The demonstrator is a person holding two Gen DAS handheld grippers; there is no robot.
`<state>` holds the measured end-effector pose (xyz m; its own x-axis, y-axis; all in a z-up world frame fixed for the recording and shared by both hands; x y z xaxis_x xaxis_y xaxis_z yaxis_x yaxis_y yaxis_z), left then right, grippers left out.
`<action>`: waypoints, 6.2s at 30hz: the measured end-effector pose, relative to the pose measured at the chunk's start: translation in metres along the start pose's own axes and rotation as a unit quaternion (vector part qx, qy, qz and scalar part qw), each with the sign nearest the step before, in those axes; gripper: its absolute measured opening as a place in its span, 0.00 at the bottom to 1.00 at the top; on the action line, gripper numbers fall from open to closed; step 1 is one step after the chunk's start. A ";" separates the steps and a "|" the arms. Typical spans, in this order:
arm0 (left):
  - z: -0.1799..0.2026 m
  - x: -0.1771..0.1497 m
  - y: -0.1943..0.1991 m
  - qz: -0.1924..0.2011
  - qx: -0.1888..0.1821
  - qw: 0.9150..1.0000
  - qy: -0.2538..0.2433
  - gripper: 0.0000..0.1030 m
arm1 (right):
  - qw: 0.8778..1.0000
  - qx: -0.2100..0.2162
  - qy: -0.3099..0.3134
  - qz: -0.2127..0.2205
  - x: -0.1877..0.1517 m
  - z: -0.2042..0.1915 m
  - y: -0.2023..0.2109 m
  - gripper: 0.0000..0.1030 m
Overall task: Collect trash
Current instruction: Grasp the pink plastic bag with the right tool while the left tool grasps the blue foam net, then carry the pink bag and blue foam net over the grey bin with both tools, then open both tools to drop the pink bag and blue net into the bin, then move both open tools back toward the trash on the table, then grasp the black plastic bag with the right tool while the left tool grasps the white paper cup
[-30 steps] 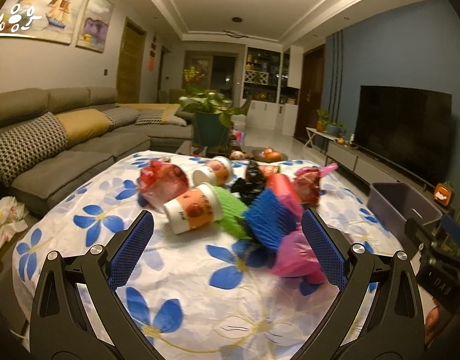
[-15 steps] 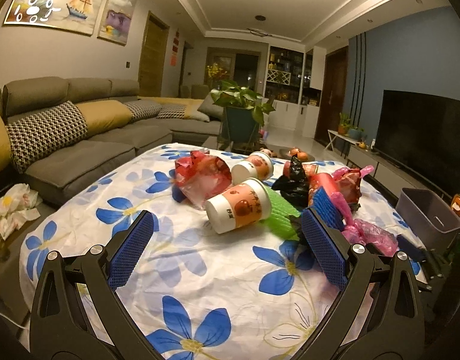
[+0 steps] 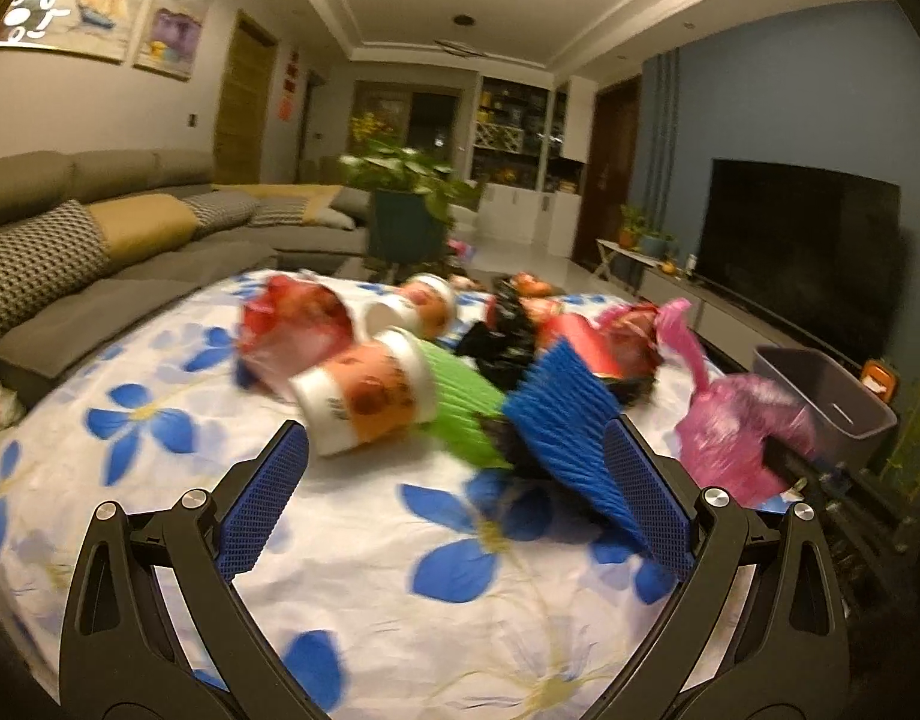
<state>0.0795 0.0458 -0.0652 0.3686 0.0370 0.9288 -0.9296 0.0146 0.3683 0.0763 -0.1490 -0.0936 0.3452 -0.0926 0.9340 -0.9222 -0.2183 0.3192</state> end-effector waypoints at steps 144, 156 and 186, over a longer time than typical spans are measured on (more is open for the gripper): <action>0.001 0.029 -0.020 0.044 0.030 0.999 -0.011 0.94 | 0.991 -0.101 -0.014 0.092 0.031 0.036 0.031 0.87; -0.047 0.019 -0.007 0.050 0.081 0.995 0.013 0.94 | 0.998 -0.031 0.022 0.053 0.011 -0.036 -0.030 0.87; -0.058 0.018 -0.065 0.006 0.083 0.996 0.037 0.94 | 0.996 0.024 0.026 -0.081 -0.007 -0.059 -0.118 0.06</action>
<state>0.1465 0.1039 -0.0747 0.3515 0.1090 0.9298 -0.9187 -0.1508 0.3650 0.1727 -0.0654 -0.1288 0.4780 -0.0029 0.8784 -0.8456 -0.2721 0.4593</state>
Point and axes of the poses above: each gripper's, at about its wrist camera, not at the fingertips, and y roughly against the way its jaws point, z to its right, x to its top, the point moved 1 cm from there along -y, roughly the way its jaws point, and after that the axes turned 5 degrees about -y, right-handed, at the moved point
